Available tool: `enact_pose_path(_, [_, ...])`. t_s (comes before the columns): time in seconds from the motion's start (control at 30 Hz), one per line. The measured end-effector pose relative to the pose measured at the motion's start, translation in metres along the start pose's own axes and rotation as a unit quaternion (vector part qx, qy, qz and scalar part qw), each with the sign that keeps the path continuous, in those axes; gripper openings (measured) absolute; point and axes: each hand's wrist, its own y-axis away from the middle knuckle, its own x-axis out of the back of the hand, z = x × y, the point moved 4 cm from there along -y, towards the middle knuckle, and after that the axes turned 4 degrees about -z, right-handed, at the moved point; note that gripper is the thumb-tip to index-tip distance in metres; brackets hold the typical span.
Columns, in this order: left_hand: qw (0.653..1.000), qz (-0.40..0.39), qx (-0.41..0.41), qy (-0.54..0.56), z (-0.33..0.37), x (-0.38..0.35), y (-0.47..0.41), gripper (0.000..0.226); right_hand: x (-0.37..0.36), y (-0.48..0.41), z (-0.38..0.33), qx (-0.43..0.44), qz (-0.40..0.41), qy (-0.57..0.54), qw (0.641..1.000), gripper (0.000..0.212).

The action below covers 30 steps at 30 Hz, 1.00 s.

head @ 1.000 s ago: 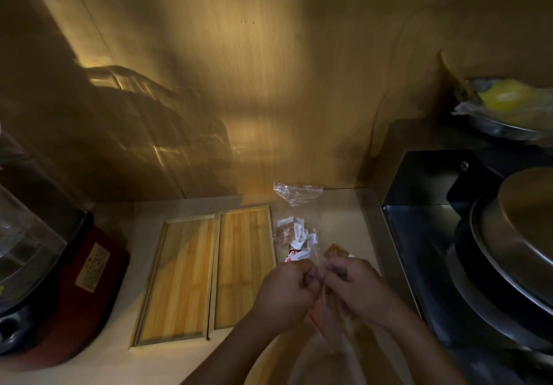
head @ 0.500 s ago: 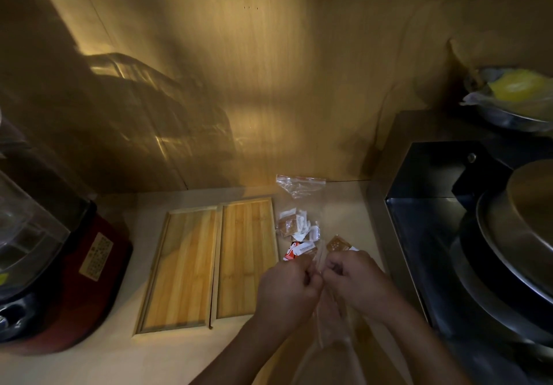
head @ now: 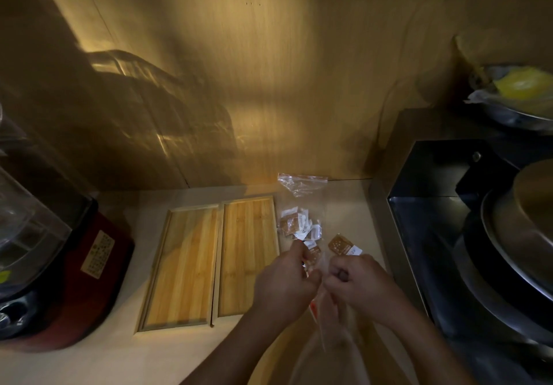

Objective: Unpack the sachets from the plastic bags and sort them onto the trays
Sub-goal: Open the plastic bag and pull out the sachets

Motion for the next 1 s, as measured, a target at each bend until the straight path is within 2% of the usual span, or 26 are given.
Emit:
enact_pose_path(0.27, [0.997, 0.034, -0.051, -0.037, 0.01, 0.001, -0.009, 0.017, 0.009, -0.001, 0.0, 0.01, 0.085, 0.069, 0.994, 0.018])
enact_pose_path(0.4, [0.994, 0.097, -0.024, -0.047, 0.003, 0.013, -0.009, 0.016, 0.017, 0.0, 0.002, -0.016, 0.13, 0.105, 0.986, 0.021])
enact_pose_path(0.47, [0.995, 0.1, 0.002, -0.028, 0.004, 0.015, -0.006, 0.019, 0.016, 0.0, 0.0, -0.009, 0.133, 0.107, 0.985, 0.021])
enact_pose_path(0.57, [0.996, 0.021, 0.076, 0.051, -0.001, 0.005, -0.003, 0.037, 0.015, -0.002, -0.005, -0.004, 0.159, 0.073, 0.985, 0.022])
enact_pose_path(0.67, [0.964, -0.098, 0.122, 0.215, -0.006, -0.012, 0.005, 0.041, 0.015, -0.003, -0.004, -0.025, 0.178, 0.047, 0.983, 0.025])
enact_pose_path(0.73, [0.934, -0.128, 0.125, 0.308, -0.005, -0.018, 0.01, 0.039, 0.01, -0.004, 0.0, -0.038, 0.164, 0.015, 0.986, 0.026])
enact_pose_path(0.8, [0.916, -0.113, 0.122, 0.364, -0.004, -0.02, 0.01, 0.043, 0.001, -0.003, 0.005, -0.062, 0.122, -0.019, 0.99, 0.033])
enact_pose_path(0.9, [0.917, -0.077, 0.112, 0.374, -0.004, -0.022, 0.007, 0.046, -0.015, -0.002, 0.011, -0.095, 0.056, -0.033, 0.993, 0.038])
enact_pose_path(1.0, [0.929, -0.066, 0.1, 0.35, -0.009, -0.024, 0.008, 0.05, -0.017, 0.0, 0.016, -0.107, 0.04, -0.034, 0.993, 0.038])
